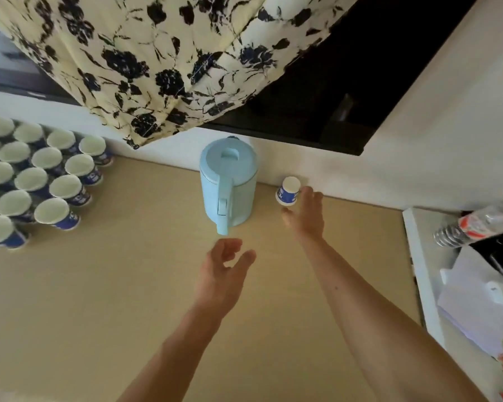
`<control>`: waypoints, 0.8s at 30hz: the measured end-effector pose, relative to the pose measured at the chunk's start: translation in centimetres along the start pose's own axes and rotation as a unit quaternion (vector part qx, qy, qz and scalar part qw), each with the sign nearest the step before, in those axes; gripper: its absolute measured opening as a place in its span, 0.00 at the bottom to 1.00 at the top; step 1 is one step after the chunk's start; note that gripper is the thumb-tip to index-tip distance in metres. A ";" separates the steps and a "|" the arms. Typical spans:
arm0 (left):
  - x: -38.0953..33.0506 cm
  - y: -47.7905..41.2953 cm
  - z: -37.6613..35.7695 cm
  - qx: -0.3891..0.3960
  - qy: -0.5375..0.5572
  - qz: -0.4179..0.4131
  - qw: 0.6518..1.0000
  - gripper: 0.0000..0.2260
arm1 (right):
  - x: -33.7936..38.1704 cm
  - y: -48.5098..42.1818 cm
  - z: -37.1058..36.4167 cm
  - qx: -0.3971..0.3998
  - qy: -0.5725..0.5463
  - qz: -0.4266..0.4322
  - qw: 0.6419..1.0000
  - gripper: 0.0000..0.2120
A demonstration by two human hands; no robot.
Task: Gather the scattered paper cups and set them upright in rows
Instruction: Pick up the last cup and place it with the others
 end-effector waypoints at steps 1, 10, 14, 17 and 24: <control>0.1 -0.3 -0.4 -0.007 -0.004 0.013 1.000 0.11 | -0.1 -2.0 -0.4 0.005 0.030 0.015 0.999 0.30; 1.3 -0.3 -2.8 -0.061 -0.026 0.056 0.996 0.09 | -1.1 -10.7 -4.9 0.050 0.262 0.133 0.954 0.38; 1.3 0.6 -2.3 -0.087 -0.031 0.052 0.994 0.10 | -1.7 -11.3 -5.3 0.037 0.251 0.139 0.957 0.28; 1.2 1.3 -1.8 -0.100 -0.029 0.048 0.993 0.11 | -2.9 -10.9 -5.4 0.076 0.256 0.114 0.957 0.22; 1.5 4.2 -0.7 -0.098 -0.012 0.065 0.993 0.12 | -5.2 -5.7 -1.9 0.126 0.102 -0.009 0.987 0.25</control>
Point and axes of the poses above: each hand's wrist, its own y-axis away from the middle knuckle, its own z-axis out of the back of the hand, x = y × z, the point moved 3 cm from there along -y, towards the middle knuckle, and after that the axes turned 3 degrees about -y, right-handed, at the moved point
